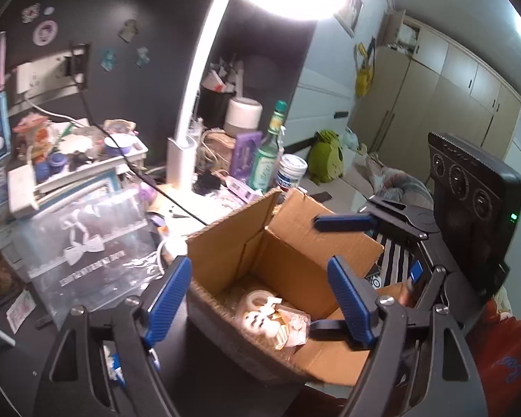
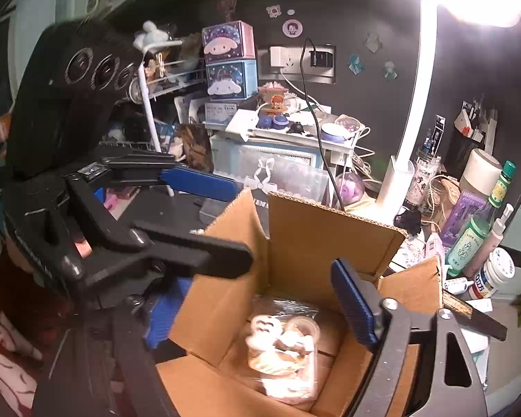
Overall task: Organize objects
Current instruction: 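Carry the plush ghost into the cardboard box and release it, then move the right tool to the blue-wrapped snack bar and grasp it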
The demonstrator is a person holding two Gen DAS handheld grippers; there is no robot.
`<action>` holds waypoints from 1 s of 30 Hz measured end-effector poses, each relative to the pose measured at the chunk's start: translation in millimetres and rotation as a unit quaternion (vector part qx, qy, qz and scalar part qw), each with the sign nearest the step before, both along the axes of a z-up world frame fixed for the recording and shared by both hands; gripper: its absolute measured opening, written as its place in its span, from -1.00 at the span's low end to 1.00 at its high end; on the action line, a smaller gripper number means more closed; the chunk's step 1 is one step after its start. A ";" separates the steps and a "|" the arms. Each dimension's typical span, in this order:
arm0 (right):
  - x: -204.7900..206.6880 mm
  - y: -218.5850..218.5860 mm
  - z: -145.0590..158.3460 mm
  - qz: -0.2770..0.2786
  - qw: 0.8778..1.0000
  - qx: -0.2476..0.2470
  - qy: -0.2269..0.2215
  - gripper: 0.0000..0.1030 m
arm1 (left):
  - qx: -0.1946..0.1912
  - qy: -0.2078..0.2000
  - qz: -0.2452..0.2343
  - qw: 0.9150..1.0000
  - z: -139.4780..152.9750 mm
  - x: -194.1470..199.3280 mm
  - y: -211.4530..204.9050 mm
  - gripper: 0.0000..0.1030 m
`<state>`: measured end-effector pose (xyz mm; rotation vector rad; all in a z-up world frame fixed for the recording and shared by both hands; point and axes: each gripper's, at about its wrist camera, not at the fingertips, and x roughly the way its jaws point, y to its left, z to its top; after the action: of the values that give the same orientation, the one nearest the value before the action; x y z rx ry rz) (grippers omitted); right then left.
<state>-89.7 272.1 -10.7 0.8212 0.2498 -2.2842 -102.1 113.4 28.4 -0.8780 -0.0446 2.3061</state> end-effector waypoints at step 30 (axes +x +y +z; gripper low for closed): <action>61.3 -181.1 -60.5 0.084 0.995 0.033 -0.035 0.50 | 0.007 0.016 0.200 0.980 -62.9 97.0 -201.1 0.54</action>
<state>-28.4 91.0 -71.1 0.8796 0.3509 -2.0964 -5.1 -87.7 -34.5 -0.8866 -0.2435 2.6865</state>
